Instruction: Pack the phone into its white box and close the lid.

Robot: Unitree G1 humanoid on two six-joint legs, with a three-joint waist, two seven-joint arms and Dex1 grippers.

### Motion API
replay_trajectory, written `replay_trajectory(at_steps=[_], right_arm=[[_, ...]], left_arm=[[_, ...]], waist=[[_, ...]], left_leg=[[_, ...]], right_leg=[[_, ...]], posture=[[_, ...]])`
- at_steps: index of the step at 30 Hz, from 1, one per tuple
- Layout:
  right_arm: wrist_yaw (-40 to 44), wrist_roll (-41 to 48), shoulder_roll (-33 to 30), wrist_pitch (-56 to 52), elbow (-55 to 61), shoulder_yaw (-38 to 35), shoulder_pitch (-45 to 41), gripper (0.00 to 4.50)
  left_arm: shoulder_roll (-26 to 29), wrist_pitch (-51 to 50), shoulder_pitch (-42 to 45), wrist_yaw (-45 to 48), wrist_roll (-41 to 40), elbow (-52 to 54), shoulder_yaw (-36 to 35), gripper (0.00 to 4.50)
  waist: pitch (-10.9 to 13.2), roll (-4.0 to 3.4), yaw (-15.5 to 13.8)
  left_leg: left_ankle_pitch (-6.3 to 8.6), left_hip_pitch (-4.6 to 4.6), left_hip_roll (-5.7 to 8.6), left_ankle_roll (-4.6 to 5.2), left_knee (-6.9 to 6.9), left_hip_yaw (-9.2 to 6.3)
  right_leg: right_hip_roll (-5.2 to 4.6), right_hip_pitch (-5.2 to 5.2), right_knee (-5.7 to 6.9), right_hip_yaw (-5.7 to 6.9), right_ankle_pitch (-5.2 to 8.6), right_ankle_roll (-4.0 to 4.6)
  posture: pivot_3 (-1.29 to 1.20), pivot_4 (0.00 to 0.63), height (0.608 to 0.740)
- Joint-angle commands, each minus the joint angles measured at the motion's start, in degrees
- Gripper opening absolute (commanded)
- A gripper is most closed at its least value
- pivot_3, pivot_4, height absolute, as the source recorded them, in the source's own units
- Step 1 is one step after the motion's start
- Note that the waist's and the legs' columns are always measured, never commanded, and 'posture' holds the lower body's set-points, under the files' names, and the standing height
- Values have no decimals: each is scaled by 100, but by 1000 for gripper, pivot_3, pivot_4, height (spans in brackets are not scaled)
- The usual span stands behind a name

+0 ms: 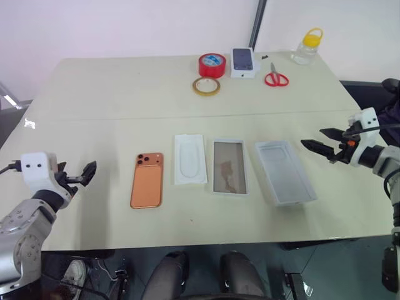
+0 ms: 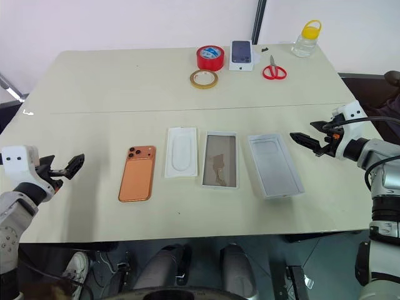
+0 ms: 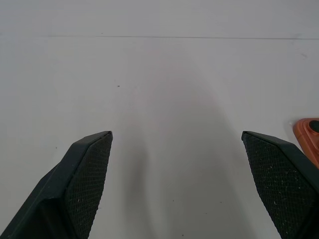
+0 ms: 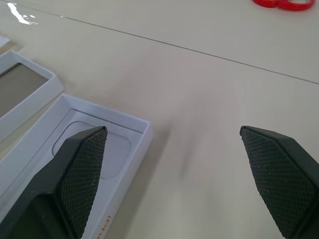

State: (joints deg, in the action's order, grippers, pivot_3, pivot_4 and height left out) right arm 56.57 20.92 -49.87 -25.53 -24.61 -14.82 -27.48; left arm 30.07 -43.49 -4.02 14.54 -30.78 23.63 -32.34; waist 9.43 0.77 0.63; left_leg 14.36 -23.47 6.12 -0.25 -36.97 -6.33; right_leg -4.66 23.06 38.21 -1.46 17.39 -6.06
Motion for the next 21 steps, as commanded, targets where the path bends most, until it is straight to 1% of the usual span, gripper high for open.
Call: replay_trajectory(at_steps=[1,6,10,16,18,21], right_arm=[[-15,14,-27,99,162,-41,-157,4456],[-46,43,34,96,267,-4,-179,4456],[-78,68,82,36,636,73,-163,4456],[-174,20,169,-171,1581,382,39,4456],[-205,129,231,-328,2149,486,101,4456],[-387,211,405,-579,2898,635,269,4456]], left_arm=[[38,13,58,-39,-50,227,-80,4361],[48,-13,100,-50,-73,242,-63,4361],[4,-247,306,-166,-168,297,149,4361],[-278,-635,1025,-343,-298,369,844,4361],[-450,-818,1500,-399,-333,315,1308,4361],[-537,-987,1874,-187,-386,159,1750,4361]], waist=[[0,0,2],[0,0,-1],[0,0,-3],[0,0,-14],[0,1,-14],[0,2,-10]], left_leg=[[0,0,0,0,0,0],[0,0,0,0,0,0],[0,0,0,0,0,0],[-5,-1,1,-9,-5,-1],[-13,-1,1,-22,-5,-1],[-14,-2,2,-23,-6,-1]], right_leg=[[0,0,0,0,0,0],[0,0,0,0,0,0],[0,0,0,0,0,0],[0,-2,0,2,0,-1],[0,-2,0,2,0,-1],[0,-3,0,4,0,-1]], posture=[[0,150,740],[0,150,740],[0,150,740],[0,150,740],[0,150,740],[0,150,740]])
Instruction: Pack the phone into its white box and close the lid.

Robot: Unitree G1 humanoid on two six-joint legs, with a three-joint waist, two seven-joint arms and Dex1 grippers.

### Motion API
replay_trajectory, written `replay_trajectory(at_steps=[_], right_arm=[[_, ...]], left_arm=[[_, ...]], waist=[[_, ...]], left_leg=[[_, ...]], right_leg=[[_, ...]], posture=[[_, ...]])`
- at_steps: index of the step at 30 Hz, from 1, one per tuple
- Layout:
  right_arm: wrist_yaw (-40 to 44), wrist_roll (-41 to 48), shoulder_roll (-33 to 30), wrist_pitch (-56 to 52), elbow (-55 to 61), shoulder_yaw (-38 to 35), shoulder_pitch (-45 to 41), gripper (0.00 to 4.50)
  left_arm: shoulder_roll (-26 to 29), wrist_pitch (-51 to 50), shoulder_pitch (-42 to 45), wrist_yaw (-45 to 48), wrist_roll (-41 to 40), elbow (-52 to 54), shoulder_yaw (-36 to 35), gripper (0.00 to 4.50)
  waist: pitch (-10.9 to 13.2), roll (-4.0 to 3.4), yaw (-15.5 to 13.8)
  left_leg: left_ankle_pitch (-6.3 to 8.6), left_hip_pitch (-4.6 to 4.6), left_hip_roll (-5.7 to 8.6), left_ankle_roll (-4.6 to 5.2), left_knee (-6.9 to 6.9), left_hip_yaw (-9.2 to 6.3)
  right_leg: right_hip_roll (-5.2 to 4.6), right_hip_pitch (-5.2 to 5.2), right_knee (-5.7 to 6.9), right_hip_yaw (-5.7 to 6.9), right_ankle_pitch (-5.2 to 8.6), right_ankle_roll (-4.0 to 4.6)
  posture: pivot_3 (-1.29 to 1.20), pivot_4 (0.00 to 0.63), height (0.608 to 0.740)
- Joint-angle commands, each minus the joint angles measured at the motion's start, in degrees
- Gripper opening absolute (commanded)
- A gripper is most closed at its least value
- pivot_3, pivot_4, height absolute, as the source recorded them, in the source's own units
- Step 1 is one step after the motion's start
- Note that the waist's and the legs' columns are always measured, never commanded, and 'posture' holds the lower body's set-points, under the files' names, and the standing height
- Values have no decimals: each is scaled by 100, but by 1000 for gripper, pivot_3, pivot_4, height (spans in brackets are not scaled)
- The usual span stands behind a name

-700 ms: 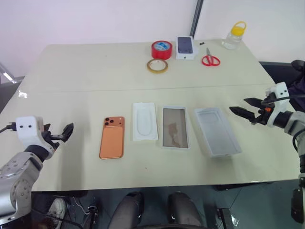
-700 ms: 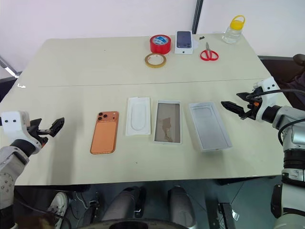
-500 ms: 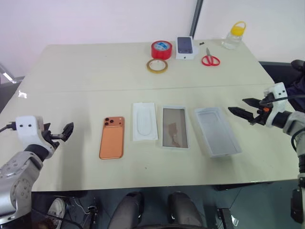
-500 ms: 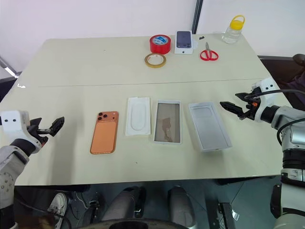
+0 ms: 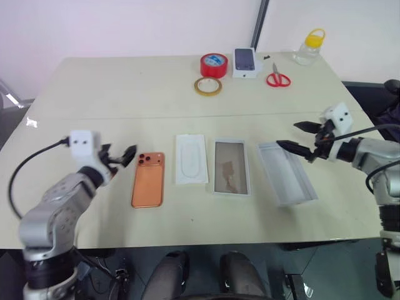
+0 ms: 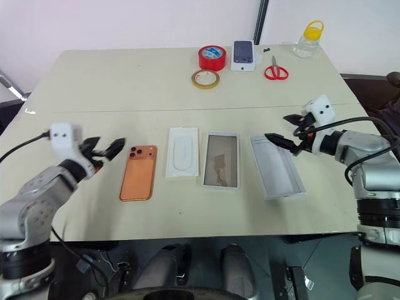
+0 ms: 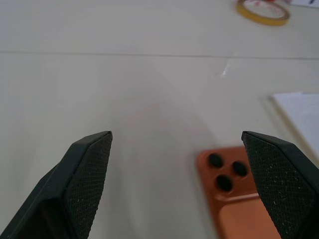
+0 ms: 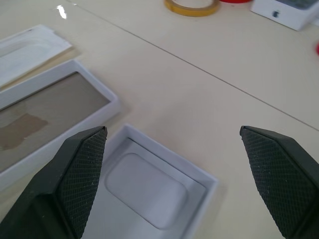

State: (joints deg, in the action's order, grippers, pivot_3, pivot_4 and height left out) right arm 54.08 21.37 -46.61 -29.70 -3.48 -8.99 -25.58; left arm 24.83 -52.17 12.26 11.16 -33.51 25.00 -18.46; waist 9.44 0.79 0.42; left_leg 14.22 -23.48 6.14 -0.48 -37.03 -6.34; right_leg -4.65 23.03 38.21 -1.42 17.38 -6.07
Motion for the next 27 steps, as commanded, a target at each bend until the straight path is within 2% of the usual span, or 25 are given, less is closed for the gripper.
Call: replay_trajectory(at_steps=[1,8,14,20,27], right_arm=[[-178,156,110,-211,1030,106,169,4486],[-583,135,259,-540,2200,358,553,4486],[-682,141,293,-562,2427,358,841,4486],[-713,188,409,-577,2432,540,551,4486],[-623,170,446,-540,2457,767,330,4486]], left_arm=[[-72,-285,350,183,-201,9,501,4439],[-348,-1504,1002,16,-592,-237,876,4439],[-1238,-2692,1400,-659,-1092,-374,-26,4439],[-1725,-3618,1745,-1009,-1029,-384,-469,4439],[-2090,-4033,1942,-1354,-507,-684,-268,4439]], waist=[[0,0,24],[1,1,10],[4,8,-2],[4,8,23],[3,9,-2]], left_leg=[[-1,0,0,-2,0,0],[-4,-1,1,-6,-3,-2],[-4,-1,2,-6,-4,-3],[-5,0,1,-8,-5,-2],[-5,-1,4,-9,-6,-2]], right_leg=[[0,1,0,-1,0,0],[2,4,6,-1,0,-1],[2,2,3,1,0,-1],[6,3,7,0,0,-2],[4,1,5,1,0,-2]], posture=[[0,150,740],[0,150,740],[0,150,740],[0,150,740],[0,150,740]])
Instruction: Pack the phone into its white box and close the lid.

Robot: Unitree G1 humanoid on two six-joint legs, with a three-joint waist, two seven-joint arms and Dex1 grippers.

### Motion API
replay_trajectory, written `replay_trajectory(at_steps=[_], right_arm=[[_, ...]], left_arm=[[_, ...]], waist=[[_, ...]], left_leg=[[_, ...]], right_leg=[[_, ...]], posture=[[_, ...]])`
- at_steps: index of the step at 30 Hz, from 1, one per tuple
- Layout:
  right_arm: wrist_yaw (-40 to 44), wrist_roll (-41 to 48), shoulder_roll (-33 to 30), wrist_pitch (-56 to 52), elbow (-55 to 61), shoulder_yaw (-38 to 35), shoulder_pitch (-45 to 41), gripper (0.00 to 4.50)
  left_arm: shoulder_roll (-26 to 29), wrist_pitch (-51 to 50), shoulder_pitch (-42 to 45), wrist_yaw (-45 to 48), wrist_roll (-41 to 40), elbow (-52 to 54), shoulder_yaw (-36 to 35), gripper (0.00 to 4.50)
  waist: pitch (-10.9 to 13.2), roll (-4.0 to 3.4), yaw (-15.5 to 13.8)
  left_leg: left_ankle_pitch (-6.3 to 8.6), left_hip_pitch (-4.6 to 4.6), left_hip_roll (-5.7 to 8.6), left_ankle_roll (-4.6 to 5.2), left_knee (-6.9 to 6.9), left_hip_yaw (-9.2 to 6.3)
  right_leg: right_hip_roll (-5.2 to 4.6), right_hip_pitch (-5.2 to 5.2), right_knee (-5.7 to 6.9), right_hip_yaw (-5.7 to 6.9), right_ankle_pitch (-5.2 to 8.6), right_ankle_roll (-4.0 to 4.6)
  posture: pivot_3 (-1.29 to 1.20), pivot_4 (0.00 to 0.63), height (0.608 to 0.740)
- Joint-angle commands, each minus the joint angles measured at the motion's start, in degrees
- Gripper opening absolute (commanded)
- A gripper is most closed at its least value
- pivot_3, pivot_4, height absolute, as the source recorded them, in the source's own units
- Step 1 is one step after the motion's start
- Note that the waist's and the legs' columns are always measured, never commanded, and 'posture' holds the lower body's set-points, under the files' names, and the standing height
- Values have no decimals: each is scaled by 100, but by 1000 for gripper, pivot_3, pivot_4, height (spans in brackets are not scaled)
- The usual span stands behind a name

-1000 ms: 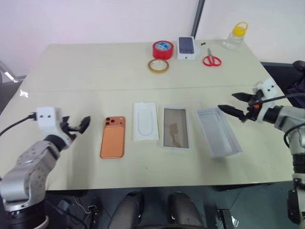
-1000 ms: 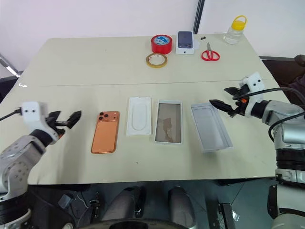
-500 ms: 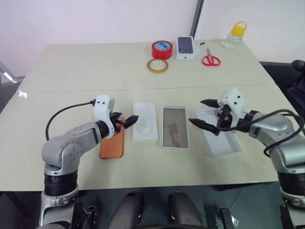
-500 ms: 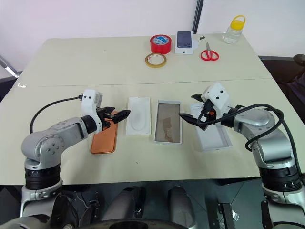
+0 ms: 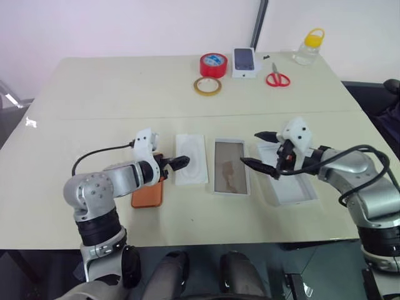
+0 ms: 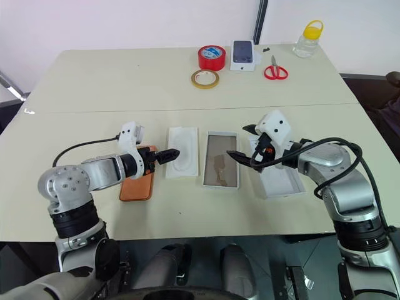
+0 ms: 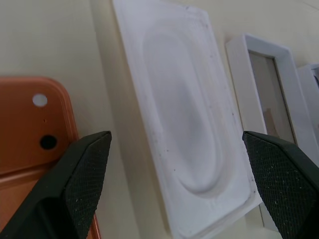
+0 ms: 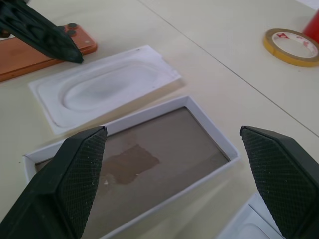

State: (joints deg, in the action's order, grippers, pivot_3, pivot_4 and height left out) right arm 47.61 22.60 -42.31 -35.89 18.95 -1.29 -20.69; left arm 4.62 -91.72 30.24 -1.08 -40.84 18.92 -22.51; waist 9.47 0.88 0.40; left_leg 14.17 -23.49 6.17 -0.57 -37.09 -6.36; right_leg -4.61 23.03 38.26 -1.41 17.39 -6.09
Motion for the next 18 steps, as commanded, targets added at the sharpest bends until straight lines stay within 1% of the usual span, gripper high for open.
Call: replay_trajectory(at_steps=[1,4,7,8,11,13,14,15,18], right_arm=[[11,64,31,59,238,17,-189,4486],[-30,93,66,13,307,51,-220,4486],[-41,72,69,22,397,78,-111,4500],[-41,66,57,11,431,83,-72,4500],[15,108,-43,-129,608,109,45,4500],[129,141,-172,-247,772,166,161,4500],[193,134,-248,-285,856,221,221,4500],[266,110,-357,-355,963,328,289,4500],[454,25,-608,-466,1230,687,462,4500]], left_arm=[[-110,-71,184,-147,310,-118,161,4439],[-338,-74,322,-141,409,-259,22,4439],[-586,-49,423,-171,589,-463,-162,3689],[-626,-37,431,-166,635,-493,-196,3235],[-667,-33,440,-131,736,-527,-285,1636],[-669,-23,439,-103,798,-538,-317,706],[-671,-15,438,-96,830,-541,-335,120],[-670,-7,436,-87,859,-539,-347,49],[-672,52,445,-42,902,-517,-391,49]], waist=[[0,0,-1],[-1,-1,-1],[-1,0,-17],[-1,0,-21],[-1,0,-46],[0,1,-80],[0,1,-92],[0,1,-105],[1,4,-109]], left_leg=[[0,0,0,0,0,0],[0,0,0,0,0,0],[0,0,0,0,0,0],[0,0,0,0,0,0],[0,0,1,0,1,0],[0,0,1,0,0,0],[0,-1,1,0,0,0],[0,-1,1,0,0,0],[0,-1,1,-1,0,0]], right_leg=[[0,0,0,0,0,0],[0,0,0,0,0,0],[0,-1,-1,1,0,0],[-1,-1,-1,1,0,0],[-1,0,-1,1,0,0],[-1,0,-2,1,0,0],[-1,0,-2,1,0,0],[-1,0,-4,1,0,0],[-2,-1,-6,1,0,0]], posture=[[0,150,740],[0,150,740],[0,150,740],[0,150,740],[0,150,740],[0,150,740],[0,150,740],[0,150,740],[0,150,740]])
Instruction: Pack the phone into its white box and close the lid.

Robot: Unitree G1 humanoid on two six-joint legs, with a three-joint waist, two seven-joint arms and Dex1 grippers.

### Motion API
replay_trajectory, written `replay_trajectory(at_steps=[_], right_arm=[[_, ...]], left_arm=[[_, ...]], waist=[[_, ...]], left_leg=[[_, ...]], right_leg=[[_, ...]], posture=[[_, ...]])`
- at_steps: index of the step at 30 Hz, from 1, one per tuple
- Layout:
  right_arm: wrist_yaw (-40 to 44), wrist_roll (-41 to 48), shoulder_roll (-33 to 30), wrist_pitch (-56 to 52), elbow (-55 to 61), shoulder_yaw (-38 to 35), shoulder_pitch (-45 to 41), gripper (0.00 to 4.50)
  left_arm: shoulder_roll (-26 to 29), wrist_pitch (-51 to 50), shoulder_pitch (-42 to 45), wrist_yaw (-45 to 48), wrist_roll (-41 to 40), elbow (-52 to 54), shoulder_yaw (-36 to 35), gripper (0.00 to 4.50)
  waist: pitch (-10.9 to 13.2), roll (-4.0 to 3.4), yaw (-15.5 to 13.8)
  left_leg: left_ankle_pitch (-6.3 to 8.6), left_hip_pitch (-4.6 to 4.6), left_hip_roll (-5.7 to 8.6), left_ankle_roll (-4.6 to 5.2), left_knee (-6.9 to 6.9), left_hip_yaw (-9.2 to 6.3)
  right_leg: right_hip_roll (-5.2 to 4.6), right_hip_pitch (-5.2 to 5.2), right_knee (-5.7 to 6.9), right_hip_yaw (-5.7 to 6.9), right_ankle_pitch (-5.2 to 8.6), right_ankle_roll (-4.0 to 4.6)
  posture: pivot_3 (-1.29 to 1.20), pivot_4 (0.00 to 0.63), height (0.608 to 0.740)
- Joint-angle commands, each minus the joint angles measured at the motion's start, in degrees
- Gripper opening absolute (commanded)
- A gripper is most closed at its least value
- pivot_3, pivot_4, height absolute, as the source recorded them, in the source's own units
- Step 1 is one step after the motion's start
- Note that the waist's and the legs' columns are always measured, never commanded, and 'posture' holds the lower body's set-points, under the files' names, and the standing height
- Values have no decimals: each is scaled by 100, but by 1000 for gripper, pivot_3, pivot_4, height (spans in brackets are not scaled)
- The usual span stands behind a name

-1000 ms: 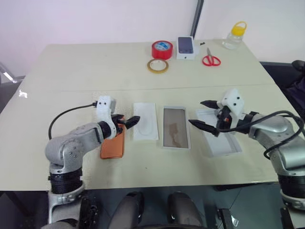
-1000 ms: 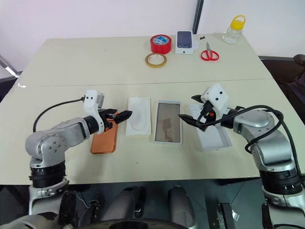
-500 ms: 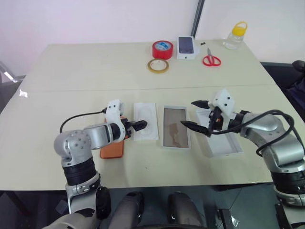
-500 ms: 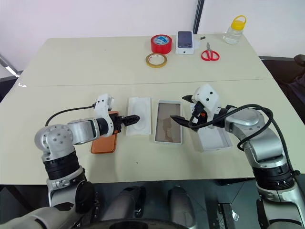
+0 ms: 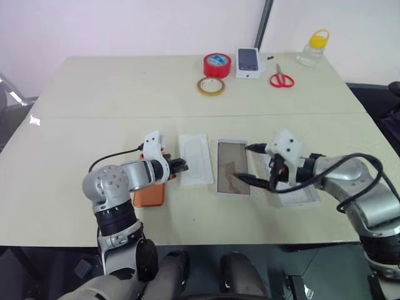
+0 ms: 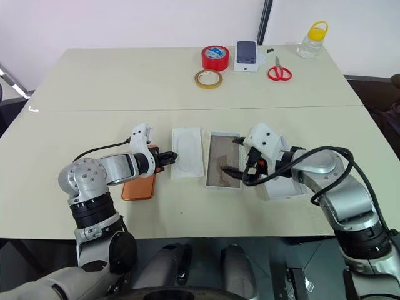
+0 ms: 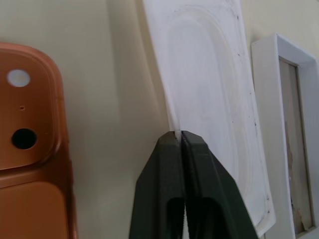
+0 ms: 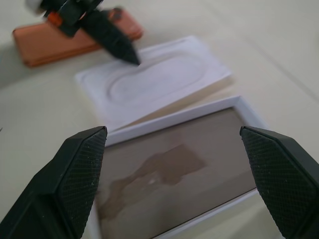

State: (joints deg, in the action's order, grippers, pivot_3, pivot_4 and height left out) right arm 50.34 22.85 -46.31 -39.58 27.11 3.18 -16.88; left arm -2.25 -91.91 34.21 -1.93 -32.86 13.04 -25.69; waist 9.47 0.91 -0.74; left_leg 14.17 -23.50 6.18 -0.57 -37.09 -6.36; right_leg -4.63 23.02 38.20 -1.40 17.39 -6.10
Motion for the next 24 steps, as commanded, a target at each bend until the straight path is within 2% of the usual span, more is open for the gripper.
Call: replay_trajectory(at_steps=[1,7,8,10,17,24], right_arm=[[200,-35,-269,-172,457,349,97,4500],[133,-423,-386,-439,410,1083,1,4500],[107,-521,-363,-445,362,1218,-34,4240],[62,-719,-340,-475,276,1468,-99,3597],[170,-1151,-225,-99,142,1885,-327,27],[424,-1724,184,582,-299,2457,-1039,27]], left_arm=[[13,90,59,68,99,88,-110,49],[41,171,228,219,-28,245,-644,49],[63,149,264,252,-58,285,-741,16],[144,117,311,314,-76,349,-842,0],[318,65,468,414,-70,380,-1042,0],[447,132,853,458,-107,181,-1525,0]], waist=[[0,0,8],[2,4,9],[3,5,6],[4,7,3],[6,11,5],[10,18,14]], left_leg=[[0,0,0,0,0,0],[0,0,-1,0,0,0],[0,0,-1,0,0,0],[0,0,-1,-1,0,0],[0,0,-1,-1,0,0],[-1,-1,-1,-3,1,-2]], right_leg=[[0,0,0,0,0,0],[1,1,0,0,0,0],[1,2,0,0,0,0],[0,2,0,1,0,0],[1,2,0,2,0,-1],[2,5,1,5,0,-1]], posture=[[0,150,740],[0,150,740],[0,150,740],[0,150,740],[0,150,740],[0,150,740]])
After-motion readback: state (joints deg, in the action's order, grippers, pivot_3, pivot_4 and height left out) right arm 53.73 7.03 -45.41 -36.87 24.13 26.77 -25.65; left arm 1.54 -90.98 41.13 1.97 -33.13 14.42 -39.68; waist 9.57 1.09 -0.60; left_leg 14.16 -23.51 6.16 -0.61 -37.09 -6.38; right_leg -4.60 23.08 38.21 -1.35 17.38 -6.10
